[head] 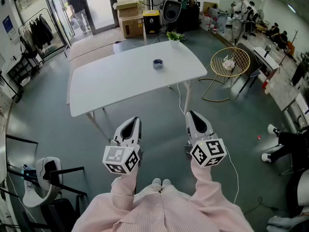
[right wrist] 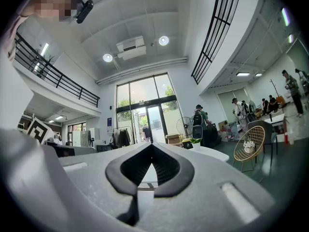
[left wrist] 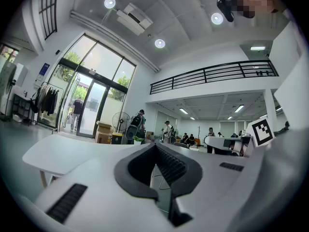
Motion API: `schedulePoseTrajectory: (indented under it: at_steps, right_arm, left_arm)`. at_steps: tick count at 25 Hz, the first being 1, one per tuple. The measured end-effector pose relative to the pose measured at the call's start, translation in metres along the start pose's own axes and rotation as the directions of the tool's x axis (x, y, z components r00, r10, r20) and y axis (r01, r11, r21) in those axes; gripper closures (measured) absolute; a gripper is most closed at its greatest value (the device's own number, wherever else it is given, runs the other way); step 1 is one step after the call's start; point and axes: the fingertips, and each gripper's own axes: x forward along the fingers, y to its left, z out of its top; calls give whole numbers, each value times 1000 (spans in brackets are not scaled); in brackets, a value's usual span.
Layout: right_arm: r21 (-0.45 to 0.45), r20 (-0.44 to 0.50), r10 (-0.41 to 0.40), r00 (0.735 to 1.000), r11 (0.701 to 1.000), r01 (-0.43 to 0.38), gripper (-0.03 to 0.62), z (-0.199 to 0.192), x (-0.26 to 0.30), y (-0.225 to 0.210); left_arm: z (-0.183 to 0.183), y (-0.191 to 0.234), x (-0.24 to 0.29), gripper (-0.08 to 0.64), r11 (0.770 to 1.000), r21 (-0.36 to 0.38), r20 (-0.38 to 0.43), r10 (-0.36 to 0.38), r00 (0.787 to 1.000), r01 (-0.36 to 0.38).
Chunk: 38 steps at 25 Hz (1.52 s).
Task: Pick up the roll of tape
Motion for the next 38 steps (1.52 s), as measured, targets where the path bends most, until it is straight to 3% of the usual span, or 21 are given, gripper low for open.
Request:
schedulePoseTrajectory:
  at_steps: [21,38]
  right_arm:
    - [43,-67,7,998,999,-4,588,-16,-9,-28]
    - [63,-99,27,995,998,-20,502,-29,54,-60]
  left_arm:
    - [-8,-26,8,560,1000,8,-18,18,1000,-18]
    - [-10,4,72,558,1000,-15,-17,24,1000,-24]
